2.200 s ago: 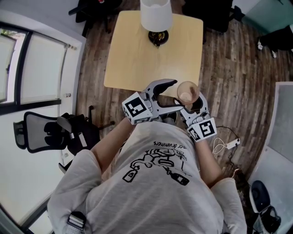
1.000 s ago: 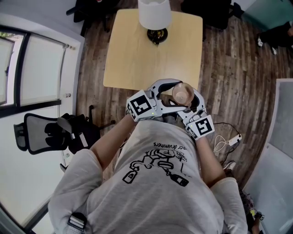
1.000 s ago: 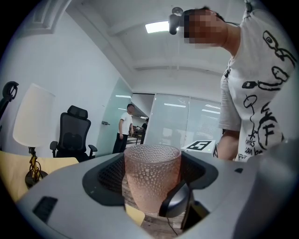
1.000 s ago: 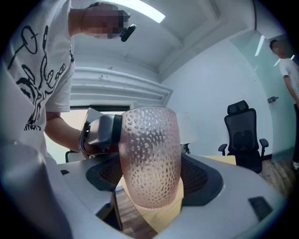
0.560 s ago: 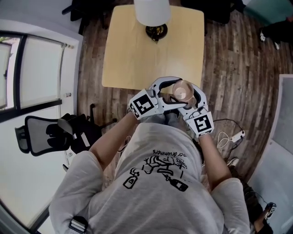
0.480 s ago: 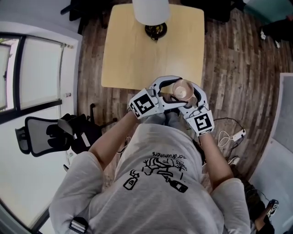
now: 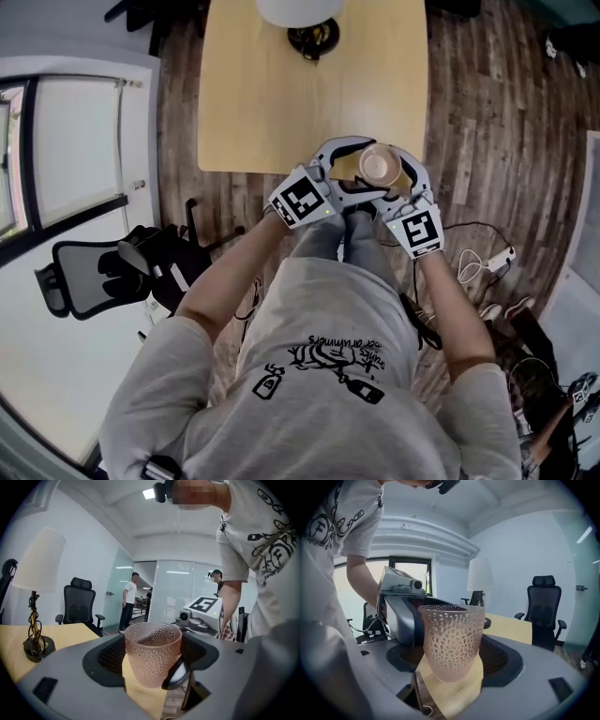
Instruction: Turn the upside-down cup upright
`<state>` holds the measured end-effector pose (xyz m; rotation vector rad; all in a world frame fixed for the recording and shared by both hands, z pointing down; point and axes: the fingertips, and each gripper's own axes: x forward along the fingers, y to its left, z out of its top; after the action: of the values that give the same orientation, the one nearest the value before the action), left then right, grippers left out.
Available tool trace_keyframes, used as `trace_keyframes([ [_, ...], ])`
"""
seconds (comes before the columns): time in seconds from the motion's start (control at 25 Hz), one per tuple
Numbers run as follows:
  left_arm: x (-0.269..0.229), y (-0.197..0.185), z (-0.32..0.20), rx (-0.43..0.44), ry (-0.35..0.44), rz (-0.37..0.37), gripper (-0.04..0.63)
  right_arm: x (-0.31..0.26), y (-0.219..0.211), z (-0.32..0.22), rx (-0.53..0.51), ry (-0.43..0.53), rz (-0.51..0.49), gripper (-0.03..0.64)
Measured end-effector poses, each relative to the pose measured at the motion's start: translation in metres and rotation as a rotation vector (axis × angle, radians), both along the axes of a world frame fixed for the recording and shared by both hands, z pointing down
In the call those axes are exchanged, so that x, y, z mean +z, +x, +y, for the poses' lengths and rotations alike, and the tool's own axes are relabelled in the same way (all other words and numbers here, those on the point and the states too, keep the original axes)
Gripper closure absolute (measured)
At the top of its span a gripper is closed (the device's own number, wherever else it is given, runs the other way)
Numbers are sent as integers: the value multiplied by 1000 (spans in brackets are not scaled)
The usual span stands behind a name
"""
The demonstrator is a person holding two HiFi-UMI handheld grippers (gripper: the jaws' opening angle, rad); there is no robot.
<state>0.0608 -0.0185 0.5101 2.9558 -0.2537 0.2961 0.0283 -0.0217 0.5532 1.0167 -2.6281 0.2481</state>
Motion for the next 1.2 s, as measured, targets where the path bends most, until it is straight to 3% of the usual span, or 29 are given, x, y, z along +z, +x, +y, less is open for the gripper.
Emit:
trace_keyframes([
  [0.44, 61, -3, -13, -15, -34, -53, 230, 62, -3, -11, -10, -42, 41, 262],
  [1.2, 99, -1, -12, -28, -4, -104, 230, 100, -1, -12, -17, -39, 95, 262],
])
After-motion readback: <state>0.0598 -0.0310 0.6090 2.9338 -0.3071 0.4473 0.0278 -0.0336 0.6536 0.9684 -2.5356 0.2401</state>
